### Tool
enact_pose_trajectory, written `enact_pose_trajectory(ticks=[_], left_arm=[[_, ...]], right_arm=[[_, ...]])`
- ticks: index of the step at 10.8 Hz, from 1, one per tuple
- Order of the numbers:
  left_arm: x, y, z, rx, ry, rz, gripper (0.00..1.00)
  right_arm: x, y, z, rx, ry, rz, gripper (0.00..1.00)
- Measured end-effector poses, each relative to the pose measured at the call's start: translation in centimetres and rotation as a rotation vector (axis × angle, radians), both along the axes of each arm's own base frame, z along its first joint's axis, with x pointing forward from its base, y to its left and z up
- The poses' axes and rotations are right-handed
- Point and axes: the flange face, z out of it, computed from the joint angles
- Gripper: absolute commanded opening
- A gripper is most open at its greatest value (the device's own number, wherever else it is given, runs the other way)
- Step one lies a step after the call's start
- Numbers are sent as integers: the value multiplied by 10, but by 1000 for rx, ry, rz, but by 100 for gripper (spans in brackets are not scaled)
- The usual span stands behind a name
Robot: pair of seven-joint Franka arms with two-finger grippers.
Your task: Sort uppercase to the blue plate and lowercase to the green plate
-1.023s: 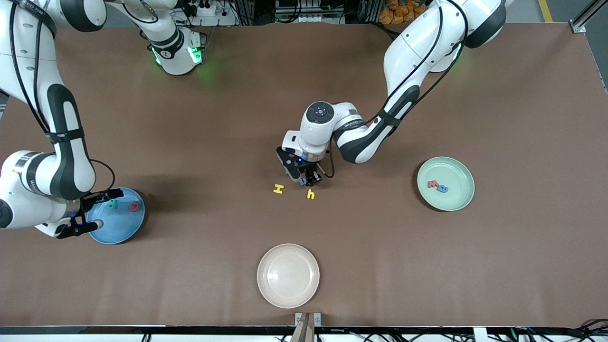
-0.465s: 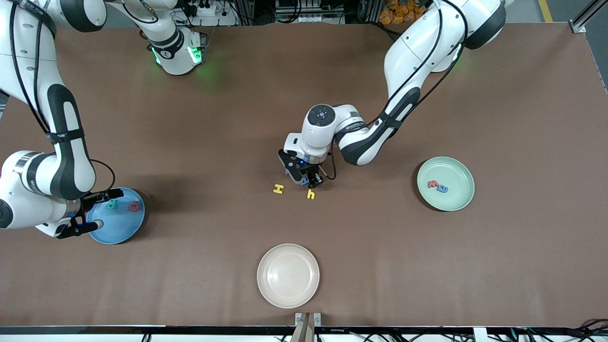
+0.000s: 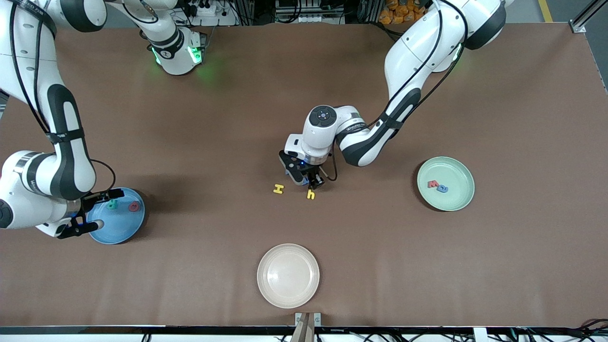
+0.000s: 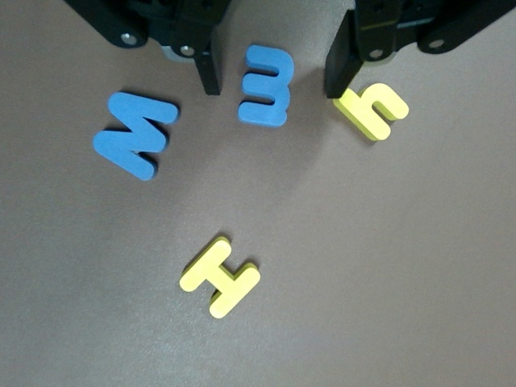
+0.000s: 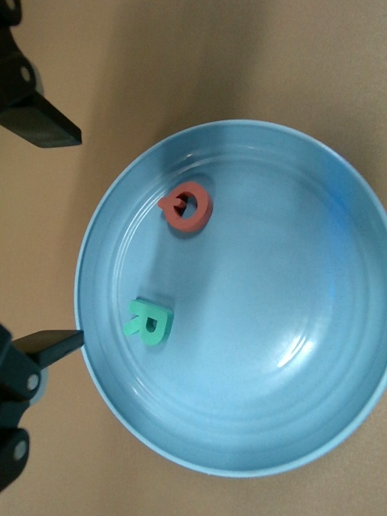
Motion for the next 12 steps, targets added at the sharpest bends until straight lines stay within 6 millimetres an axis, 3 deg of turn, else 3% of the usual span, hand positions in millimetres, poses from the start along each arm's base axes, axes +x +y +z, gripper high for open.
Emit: enact_pose_trajectory(ticks=[8,12], left_arm=[[-4,-8,0,-7,-3,-9,59],[-4,-8,-1,-8,-2,-10,54]], right_arm=[[0,1,-2,3,2,0,100],[0,1,-2,2,2,-1,100]])
